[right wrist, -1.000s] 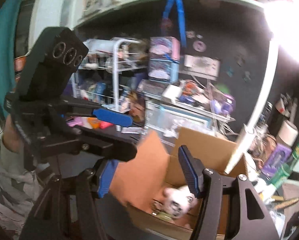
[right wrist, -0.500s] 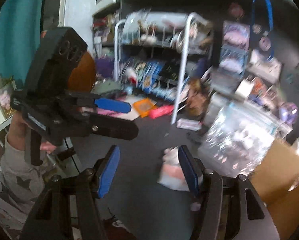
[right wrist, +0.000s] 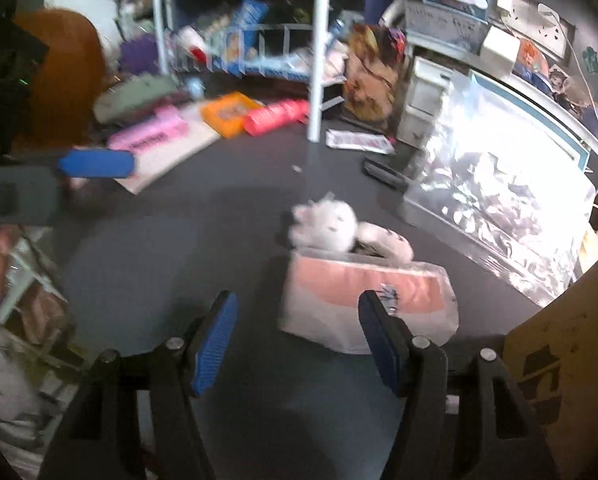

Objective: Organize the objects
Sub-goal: 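Move the left gripper back to the pink-and-white tissue pack on the desk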

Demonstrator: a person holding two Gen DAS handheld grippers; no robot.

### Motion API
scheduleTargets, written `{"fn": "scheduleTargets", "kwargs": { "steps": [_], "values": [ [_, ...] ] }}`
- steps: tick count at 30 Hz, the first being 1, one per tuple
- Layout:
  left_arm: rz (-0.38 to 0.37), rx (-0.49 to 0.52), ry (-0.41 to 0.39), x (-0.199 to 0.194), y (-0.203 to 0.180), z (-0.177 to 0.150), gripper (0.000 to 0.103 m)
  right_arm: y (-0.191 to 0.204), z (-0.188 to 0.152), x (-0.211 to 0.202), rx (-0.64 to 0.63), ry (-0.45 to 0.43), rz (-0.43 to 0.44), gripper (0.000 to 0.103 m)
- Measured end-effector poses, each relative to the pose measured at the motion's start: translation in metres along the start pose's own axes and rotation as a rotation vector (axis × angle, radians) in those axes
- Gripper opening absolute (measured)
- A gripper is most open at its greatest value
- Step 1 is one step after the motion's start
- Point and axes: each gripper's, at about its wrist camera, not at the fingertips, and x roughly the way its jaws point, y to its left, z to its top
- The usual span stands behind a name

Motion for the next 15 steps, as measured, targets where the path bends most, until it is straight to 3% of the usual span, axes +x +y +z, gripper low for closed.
{"fn": "scheduleTargets", "kwargs": {
  "steps": [3,5,7,8,12,15],
  "values": [
    [-0.004,-0.016,0.01,0.005,0.005,-0.001,0.089,-0.007,-0.003,0.015,0.017,0.033,0.002,0.059],
    [-0.007,-0.023,0.013,0.006,0.007,-0.001,0.089,-0.008,-0.005,0.02,0.015,0.043,0.0,0.05],
    [-0.008,-0.028,0.016,0.008,0.009,-0.002,0.089,-0.003,-0.004,0.019,-0.019,0.034,-0.009,0.029],
    [-0.008,-0.03,0.016,0.008,0.009,-0.002,0.089,0.0,-0.004,0.018,-0.033,0.035,-0.001,0.026],
    [-0.018,-0.029,0.018,0.008,0.008,-0.004,0.089,0.011,-0.008,0.014,-0.075,0.03,0.01,0.024],
    [-0.019,-0.027,0.023,0.007,0.005,-0.008,0.089,0.02,-0.013,0.009,-0.1,0.025,0.067,0.025]
  ]
}}
